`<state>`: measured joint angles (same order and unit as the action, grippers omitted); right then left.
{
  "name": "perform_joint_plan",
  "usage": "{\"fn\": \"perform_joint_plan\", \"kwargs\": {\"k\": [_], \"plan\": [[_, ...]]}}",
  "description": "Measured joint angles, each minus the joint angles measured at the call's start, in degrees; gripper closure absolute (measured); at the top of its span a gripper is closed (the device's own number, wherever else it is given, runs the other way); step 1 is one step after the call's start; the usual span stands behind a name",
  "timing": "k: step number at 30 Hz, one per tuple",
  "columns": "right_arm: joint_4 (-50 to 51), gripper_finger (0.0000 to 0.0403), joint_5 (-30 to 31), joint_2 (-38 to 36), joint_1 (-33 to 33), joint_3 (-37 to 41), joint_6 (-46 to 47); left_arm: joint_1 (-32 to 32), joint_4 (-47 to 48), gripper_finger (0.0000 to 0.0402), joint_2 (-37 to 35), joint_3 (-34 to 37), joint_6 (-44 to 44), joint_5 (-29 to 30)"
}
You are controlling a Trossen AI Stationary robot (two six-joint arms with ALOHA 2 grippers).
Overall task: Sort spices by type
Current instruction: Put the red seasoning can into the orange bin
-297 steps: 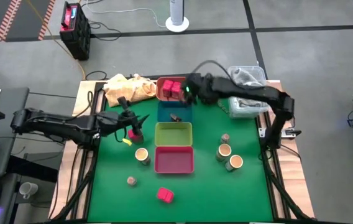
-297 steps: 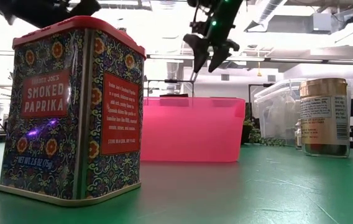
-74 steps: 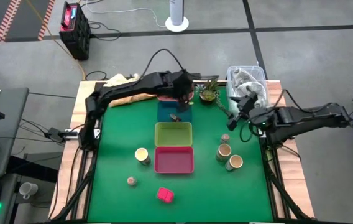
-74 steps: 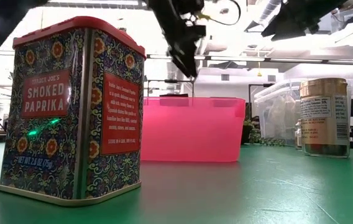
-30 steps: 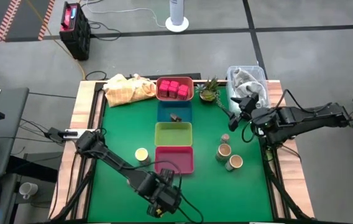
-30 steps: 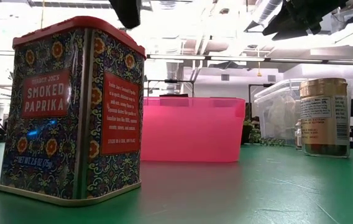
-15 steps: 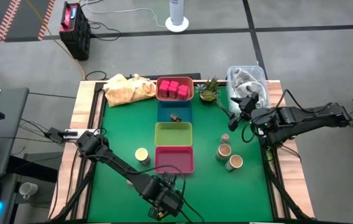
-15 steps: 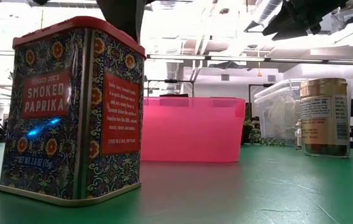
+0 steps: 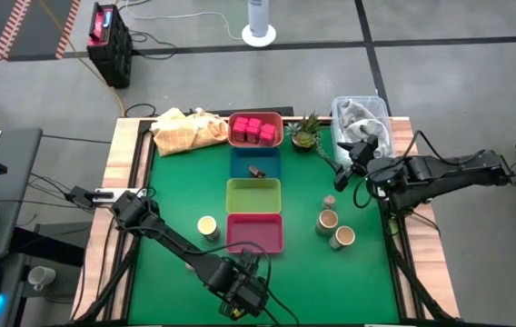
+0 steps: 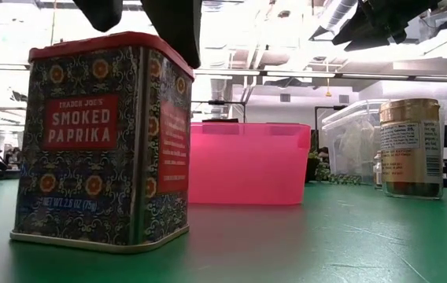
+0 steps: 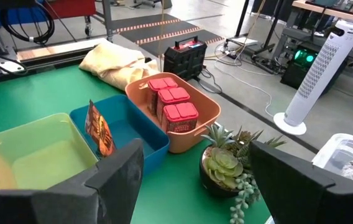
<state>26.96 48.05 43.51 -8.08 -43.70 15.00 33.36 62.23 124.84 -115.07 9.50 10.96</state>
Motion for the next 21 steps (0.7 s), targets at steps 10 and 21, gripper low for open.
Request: {"fn": "perform_joint_plan", "kwargs": {"k": [10,21], "plan": [[0.0,0.0088,0.0,0.0,0.0,0.0,0.0,-0.2,0.84,0.0122,0.0,0.0,3.96,-1.75],[-0.34,0.0088,0.0,-0.02,-0.02,0.0,0.0,-0.98,4.3,0.0109,2.53,0.04,4.06,-4.51]]}}
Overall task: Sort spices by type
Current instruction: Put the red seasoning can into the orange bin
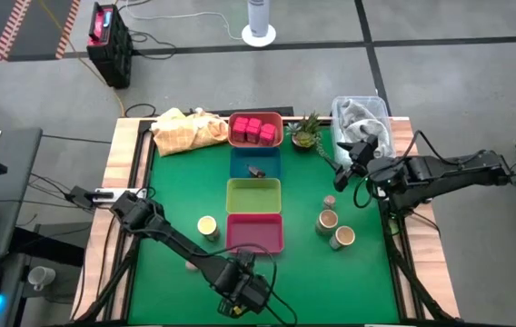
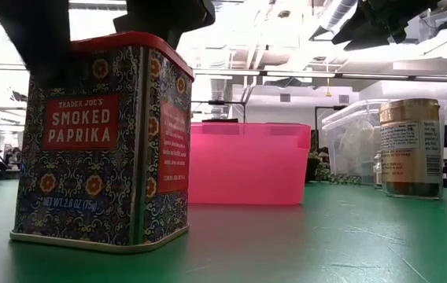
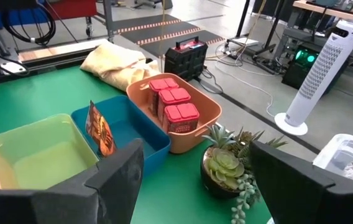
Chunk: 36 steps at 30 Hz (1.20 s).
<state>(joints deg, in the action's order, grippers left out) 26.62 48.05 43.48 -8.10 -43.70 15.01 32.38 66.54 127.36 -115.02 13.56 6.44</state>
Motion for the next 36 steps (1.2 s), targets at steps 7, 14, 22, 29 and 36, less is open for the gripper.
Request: {"fn": "perform_joint_plan", "kwargs": {"k": [7,14,22,29,36], "plan": [[-0.08,0.0088,-0.02,0.0,0.0,0.0,-0.25,-0.43,0.16,0.0159,0.14,-0.02,-0.2,-0.83],[-0.06,0.0088,0.0,0.0,0.0,0.0,-0.31,-0.61,0.38,0.019,0.14,-0.04,-0.41,-1.47],[-0.08,0.0088,-0.02,0.0,0.0,0.0,-0.2,-2.52,5.01,0.019,-0.2,-4.81,-5.16,0.0],[-0.08,0.0088,-0.02,0.0,0.0,0.0,-0.13,-7.25,5.96,0.019,-0.26,-11.56,-12.73,3.11],[-0.07,0.0088,-0.01,0.0,0.0,0.0,-0.3,-13.87,2.67,0.0187,-0.32,-15.67,-23.54,9.85]]}}
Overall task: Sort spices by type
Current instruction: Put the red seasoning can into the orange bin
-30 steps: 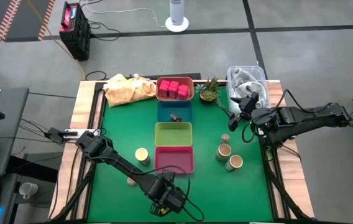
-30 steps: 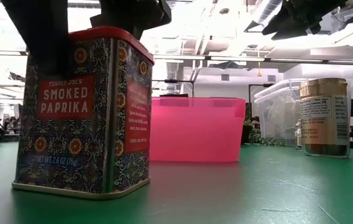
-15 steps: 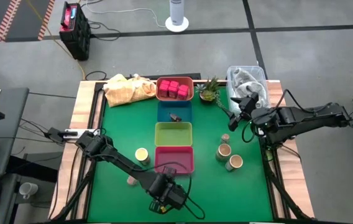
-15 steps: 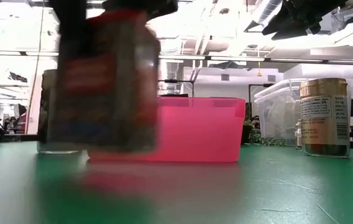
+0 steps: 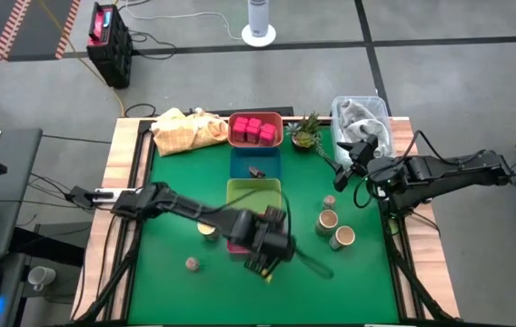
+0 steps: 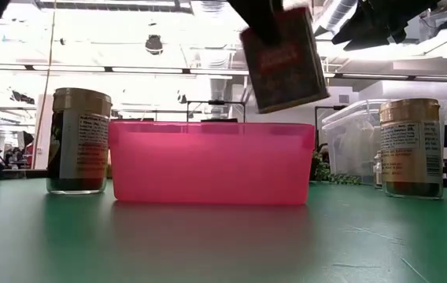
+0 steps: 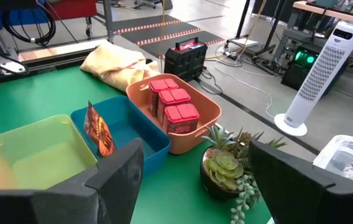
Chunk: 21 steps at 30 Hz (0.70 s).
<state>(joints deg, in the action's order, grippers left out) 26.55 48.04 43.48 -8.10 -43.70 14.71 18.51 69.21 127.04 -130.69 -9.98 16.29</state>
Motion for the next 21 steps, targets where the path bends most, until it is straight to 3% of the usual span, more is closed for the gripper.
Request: {"fn": "perform_joint_plan", "kwargs": {"k": [21], "plan": [[1.91,0.0088,0.0,0.01,0.0,0.0,-0.18,-23.57,-5.29,0.0184,-1.78,-0.51,-11.23,0.16]]}}
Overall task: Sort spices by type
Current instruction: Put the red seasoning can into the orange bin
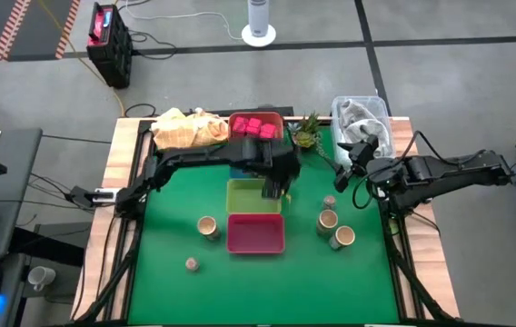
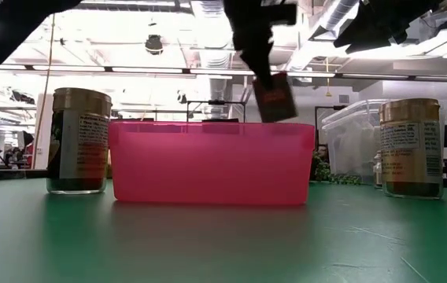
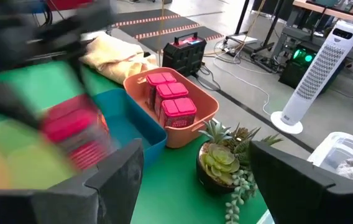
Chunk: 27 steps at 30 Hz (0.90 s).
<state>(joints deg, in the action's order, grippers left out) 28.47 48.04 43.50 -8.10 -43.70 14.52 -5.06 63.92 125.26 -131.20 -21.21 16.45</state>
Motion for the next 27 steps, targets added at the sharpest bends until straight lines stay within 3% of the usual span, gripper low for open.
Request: {"fn": "perform_joint_plan", "kwargs": {"k": [15,27], "plan": [[-0.08,0.0088,0.01,-0.01,0.0,-0.02,0.02,-14.15,8.34,0.0184,-0.58,0.0,-0.8,-2.54],[-0.11,0.0088,0.01,0.01,0.0,-0.02,0.02,-20.46,13.4,0.0184,-0.63,1.4,-1.51,-5.78]]}}
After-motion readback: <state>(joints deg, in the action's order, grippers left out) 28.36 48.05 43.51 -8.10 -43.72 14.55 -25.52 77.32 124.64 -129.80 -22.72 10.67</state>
